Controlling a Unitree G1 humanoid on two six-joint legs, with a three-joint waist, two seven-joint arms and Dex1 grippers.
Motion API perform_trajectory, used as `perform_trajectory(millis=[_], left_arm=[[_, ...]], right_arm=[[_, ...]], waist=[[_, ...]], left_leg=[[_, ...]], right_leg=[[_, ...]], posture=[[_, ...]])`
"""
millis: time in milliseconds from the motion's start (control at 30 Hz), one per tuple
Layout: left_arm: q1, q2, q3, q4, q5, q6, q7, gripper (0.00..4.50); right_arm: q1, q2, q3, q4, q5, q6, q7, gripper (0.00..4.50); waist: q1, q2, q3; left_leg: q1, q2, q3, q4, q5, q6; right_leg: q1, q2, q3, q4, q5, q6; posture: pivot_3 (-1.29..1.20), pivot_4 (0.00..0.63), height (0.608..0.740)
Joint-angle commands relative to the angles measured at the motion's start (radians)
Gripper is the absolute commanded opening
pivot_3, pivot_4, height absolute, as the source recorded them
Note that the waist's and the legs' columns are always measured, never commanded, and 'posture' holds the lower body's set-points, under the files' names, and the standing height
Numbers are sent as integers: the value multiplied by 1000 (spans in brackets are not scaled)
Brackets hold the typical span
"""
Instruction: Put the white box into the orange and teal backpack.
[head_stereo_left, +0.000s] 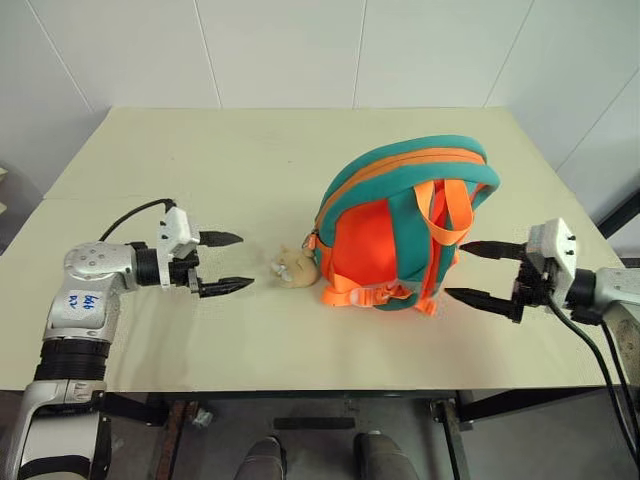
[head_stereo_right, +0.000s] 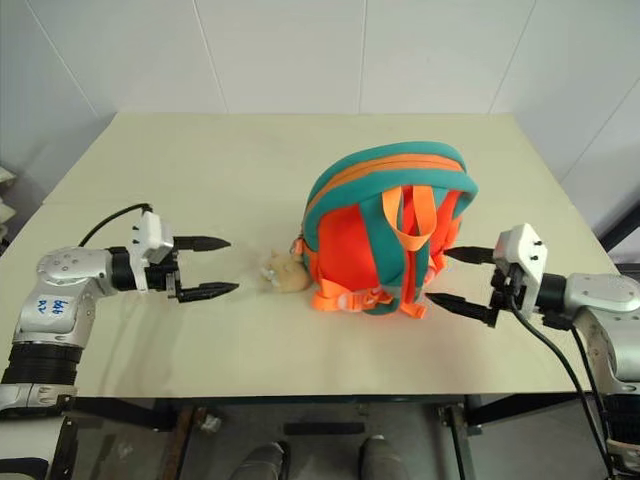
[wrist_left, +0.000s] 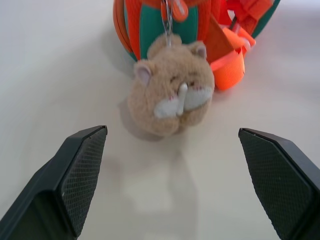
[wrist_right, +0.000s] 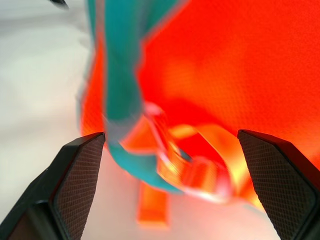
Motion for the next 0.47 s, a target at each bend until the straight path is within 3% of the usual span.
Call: perform_trajectory(millis=[33, 467], left_arm=[[33, 12, 60, -91, -67, 21, 23, 4500], [123, 61, 79, -191, -102, 37, 18, 4500]], right_arm=[[-5, -29, -69, 55, -27, -84, -13, 4483], [-21, -18, -69, 103, -33, -101, -29, 4483]], waist=[[-1, 0, 0], [1, 0, 0]], left_leg=[[0, 0, 0, -1, 0, 0], [2, 0, 0, -1, 0, 0]], right_leg=[[0, 0, 0, 0, 0, 0], [2, 0, 0, -1, 0, 0]], posture=[[0, 150, 740], [0, 150, 740]])
